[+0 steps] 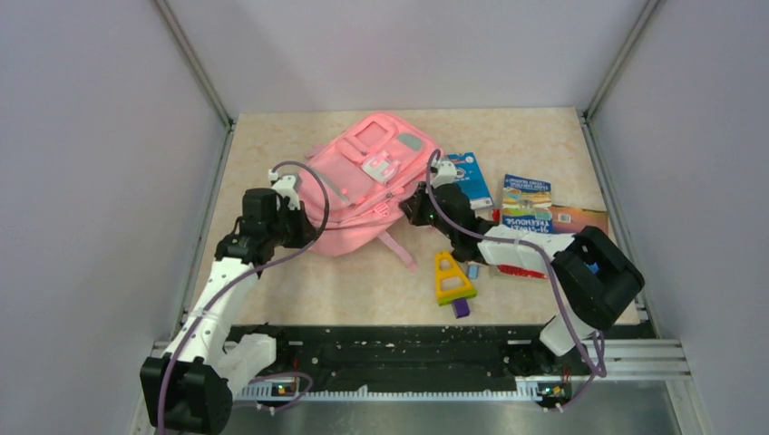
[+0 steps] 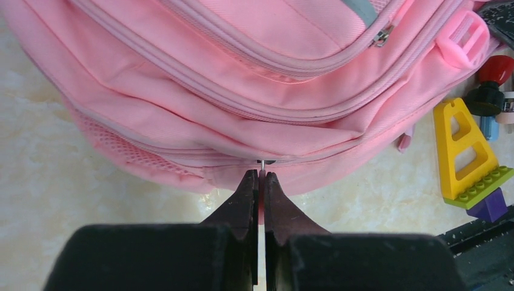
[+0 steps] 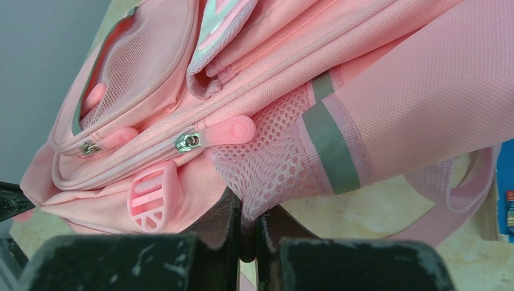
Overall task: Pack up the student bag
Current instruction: Unzip the student bag at the center of the board.
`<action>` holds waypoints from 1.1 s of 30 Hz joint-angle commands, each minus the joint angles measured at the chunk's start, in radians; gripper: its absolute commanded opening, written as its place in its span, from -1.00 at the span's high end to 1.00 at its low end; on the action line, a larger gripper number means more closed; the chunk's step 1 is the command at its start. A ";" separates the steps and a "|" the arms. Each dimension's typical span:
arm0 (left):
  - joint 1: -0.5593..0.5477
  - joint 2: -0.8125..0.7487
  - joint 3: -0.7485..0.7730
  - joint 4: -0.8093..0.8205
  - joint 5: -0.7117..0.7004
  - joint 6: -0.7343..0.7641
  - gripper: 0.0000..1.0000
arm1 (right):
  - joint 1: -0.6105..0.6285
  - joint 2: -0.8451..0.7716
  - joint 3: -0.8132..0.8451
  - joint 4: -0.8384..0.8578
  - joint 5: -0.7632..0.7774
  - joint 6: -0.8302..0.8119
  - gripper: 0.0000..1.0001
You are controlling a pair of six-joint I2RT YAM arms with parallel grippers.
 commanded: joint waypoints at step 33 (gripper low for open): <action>0.019 0.006 0.017 0.034 -0.111 0.039 1.00 | -0.112 0.286 0.544 -0.212 -0.186 -0.400 0.62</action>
